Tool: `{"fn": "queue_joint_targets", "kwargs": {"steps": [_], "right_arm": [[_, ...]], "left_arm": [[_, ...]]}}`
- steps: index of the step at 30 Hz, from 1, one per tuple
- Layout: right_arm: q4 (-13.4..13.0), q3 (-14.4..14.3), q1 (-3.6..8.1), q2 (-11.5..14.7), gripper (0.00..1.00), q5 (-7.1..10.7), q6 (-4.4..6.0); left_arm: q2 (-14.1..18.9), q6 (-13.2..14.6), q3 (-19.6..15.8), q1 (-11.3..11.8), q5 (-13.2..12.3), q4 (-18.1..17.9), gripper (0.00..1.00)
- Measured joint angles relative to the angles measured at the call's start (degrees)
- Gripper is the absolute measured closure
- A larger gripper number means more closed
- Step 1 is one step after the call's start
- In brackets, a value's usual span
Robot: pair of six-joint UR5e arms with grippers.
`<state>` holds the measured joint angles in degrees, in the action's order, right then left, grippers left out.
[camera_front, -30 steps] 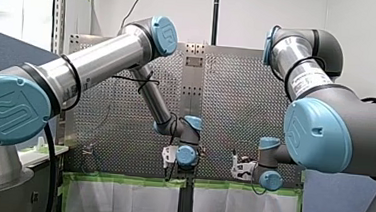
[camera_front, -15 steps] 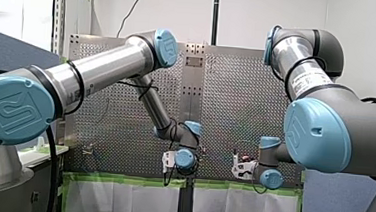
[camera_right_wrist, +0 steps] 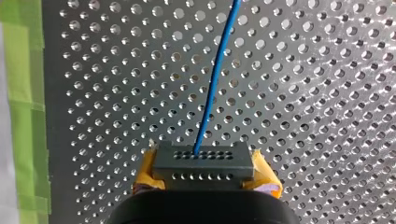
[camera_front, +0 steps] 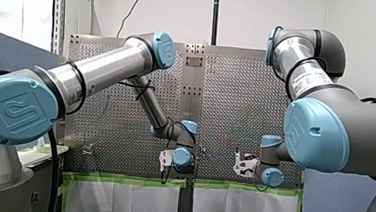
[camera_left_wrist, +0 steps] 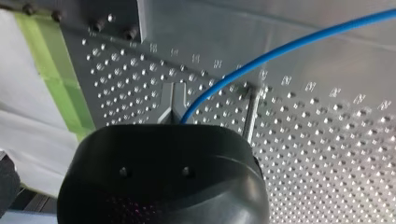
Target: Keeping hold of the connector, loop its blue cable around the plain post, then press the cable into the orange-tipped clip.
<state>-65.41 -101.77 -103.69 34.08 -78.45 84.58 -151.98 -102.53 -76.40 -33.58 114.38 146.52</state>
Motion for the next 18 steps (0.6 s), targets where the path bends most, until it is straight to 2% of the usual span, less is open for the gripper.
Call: {"fn": "queue_joint_targets", "kwargs": {"steps": [8,18], "right_arm": [[0.8,1.98,0.19,-0.07,1.0,0.12,0.09],[0.4,2.74,0.75,-0.39,1.0,0.32,0.17]], "left_arm": [[0.0,-0.08,1.06,1.36,-0.33,-0.04,1.0],[-0.01,-0.62,2.82,2.24,-0.6,0.41,1.0]]}}
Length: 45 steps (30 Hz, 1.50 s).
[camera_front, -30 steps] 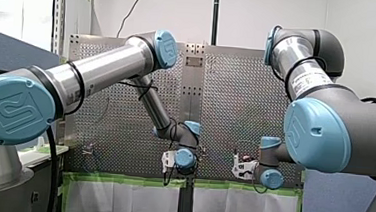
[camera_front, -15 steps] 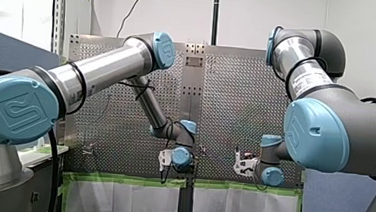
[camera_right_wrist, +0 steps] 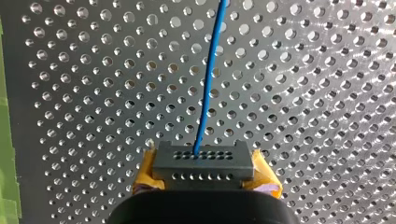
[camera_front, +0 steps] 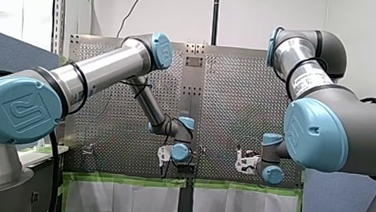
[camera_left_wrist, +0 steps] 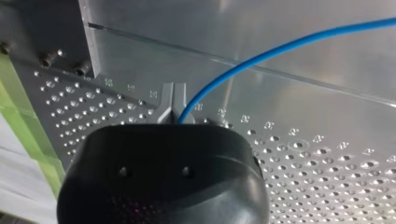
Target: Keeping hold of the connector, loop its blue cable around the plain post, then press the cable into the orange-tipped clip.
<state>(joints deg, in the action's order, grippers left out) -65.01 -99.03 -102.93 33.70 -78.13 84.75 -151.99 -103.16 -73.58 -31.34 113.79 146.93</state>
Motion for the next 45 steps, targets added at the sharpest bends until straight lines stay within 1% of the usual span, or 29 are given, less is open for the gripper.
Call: {"fn": "queue_joint_targets", "kwargs": {"steps": [4,9,13,23,45], "right_arm": [[0.64,1.17,0.22,-1.18,1.0,0.19,-0.31],[2.9,2.9,0.45,-2.71,1.0,0.22,-1.62],[4.07,3.39,0.57,-3.05,1.0,0.24,-2.03],[4.43,3.52,0.66,-3.2,1.0,0.34,-2.17],[4.88,3.53,0.71,-3.31,1.0,0.51,-2.12]], "left_arm": [[0.0,-0.08,0.1,0.26,-0.09,0.18,1.0],[0.0,-0.11,0.17,0.59,-0.11,0.48,1.0],[0.0,-0.11,0.16,0.68,-0.1,0.61,1.0],[0.0,-0.11,0.13,0.73,0.05,1.09,1.0],[0.0,-0.11,0.05,0.74,0.16,2.44,1.0]]}}
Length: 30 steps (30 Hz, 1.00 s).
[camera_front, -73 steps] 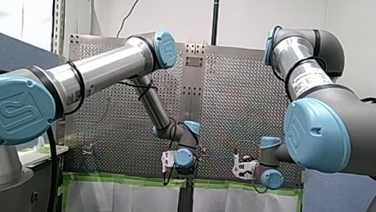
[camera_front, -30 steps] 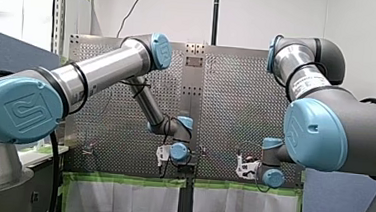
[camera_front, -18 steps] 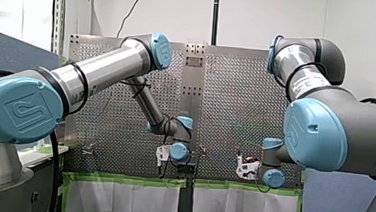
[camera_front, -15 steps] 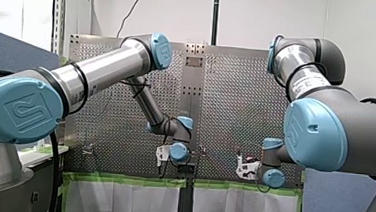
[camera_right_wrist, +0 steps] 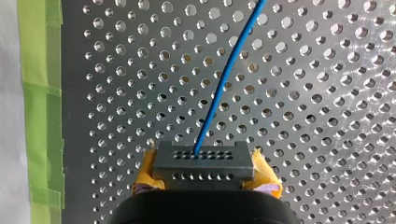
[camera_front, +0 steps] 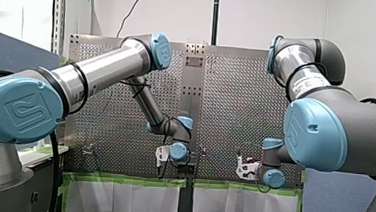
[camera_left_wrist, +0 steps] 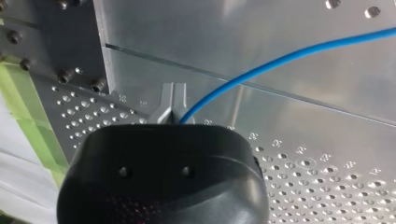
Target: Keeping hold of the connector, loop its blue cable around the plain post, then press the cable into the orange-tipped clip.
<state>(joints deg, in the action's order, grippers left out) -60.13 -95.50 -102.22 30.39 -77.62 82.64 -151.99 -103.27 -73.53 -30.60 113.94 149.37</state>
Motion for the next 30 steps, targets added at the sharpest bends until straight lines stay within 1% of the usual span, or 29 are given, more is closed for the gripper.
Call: {"fn": "queue_joint_targets", "kwargs": {"steps": [17,22,25,27,29,30], "right_arm": [[0.2,0.0,0.14,-0.01,1.0,0.0,-0.07],[0.46,-0.01,0.14,-0.02,1.0,0.0,-0.4],[0.87,-0.01,0.17,-0.02,1.0,0.0,-0.76],[1.12,-0.02,0.21,-0.02,1.0,0.0,-0.92],[1.34,-0.02,0.26,-0.02,1.0,0.0,-1.05],[1.44,-0.02,0.28,-0.01,1.0,-0.01,-1.1]], "left_arm": [[0.0,-0.34,-0.1,0.0,0.0,0.47,1.0],[0.04,-0.57,-0.12,-0.03,0.42,2.36,1.0],[0.26,-0.55,-0.72,-0.16,0.68,3.82,1.0],[0.77,-0.5,-1.53,-0.22,0.68,4.0,1.0],[1.47,-0.45,-2.53,-0.24,0.5,3.49,0.9],[1.84,-0.41,-2.99,-0.24,0.36,3.11,0.9]]}}
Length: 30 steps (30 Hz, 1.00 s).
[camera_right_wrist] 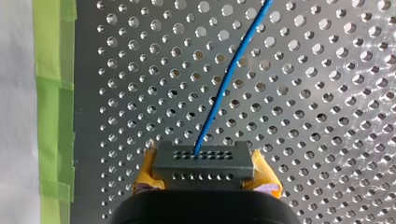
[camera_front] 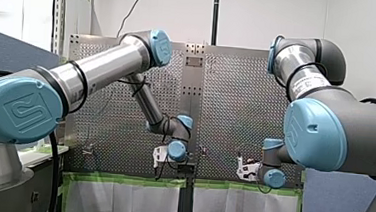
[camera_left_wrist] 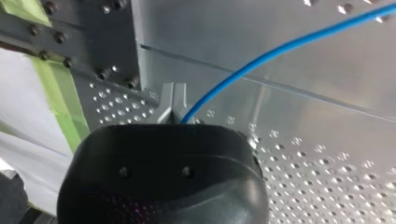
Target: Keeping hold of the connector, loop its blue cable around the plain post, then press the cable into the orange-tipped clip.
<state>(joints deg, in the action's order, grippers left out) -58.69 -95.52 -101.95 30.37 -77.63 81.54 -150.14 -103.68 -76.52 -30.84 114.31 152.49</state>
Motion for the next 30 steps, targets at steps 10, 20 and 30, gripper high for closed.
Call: {"fn": "queue_joint_targets", "kwargs": {"steps": [10,20,30], "right_arm": [[1.78,-0.13,0.26,0.0,1.0,0.98,-0.72],[2.18,-0.16,0.3,0.0,1.0,1.66,-0.85],[2.6,-0.26,0.38,0.0,1.0,2.47,-1.53]], "left_arm": [[2.11,2.09,-5.64,-0.51,-1.78,-5.19,0.36],[2.12,2.0,-8.66,0.27,-3.29,-6.75,0.0],[2.18,2.18,-9.13,-0.38,1.3,-3.85,0.0]]}}
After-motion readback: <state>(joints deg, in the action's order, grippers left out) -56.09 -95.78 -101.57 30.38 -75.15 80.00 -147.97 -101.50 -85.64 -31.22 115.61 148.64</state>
